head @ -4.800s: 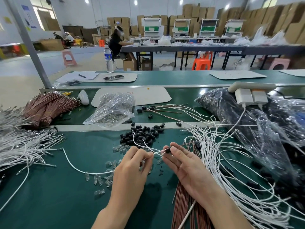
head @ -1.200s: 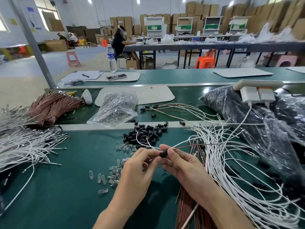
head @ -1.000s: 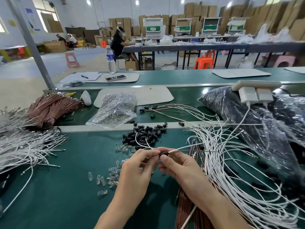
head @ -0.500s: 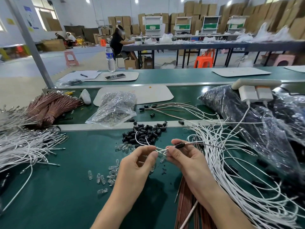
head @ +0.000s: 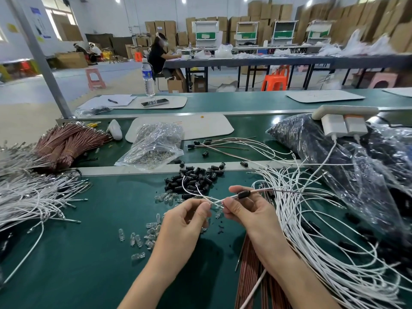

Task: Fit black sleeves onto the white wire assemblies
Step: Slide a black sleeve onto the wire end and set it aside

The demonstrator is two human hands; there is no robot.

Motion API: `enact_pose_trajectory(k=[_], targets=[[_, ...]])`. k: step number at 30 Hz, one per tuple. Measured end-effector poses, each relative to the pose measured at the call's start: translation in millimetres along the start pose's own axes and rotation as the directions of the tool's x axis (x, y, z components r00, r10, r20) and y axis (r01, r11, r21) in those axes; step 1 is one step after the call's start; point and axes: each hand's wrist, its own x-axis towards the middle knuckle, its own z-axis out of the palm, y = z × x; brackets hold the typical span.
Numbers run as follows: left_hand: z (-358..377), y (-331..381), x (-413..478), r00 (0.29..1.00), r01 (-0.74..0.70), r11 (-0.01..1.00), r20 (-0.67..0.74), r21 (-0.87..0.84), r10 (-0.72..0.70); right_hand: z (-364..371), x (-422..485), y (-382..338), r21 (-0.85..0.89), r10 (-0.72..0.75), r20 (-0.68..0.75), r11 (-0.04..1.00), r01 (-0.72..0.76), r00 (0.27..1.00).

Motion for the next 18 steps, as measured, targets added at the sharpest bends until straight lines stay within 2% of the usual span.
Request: enact_pose_trajectory(k=[6, 18], targets=[[1.4, 2.0, -0.3, 0.999, 0.035, 0.998, 0.04, -0.051, -0.033, 1.4, -1.3, 1.6, -0.136, -0.04, 0.024, 0.99, 0.043, 0.999], [2.2, 3.6, 0.6, 0.995, 0.086, 0.993, 0.054, -0.081, -0.082, -0.1, -1.9, 2.6, -0.181, -0.076, 0.059, 0.98, 0.085, 0.995]])
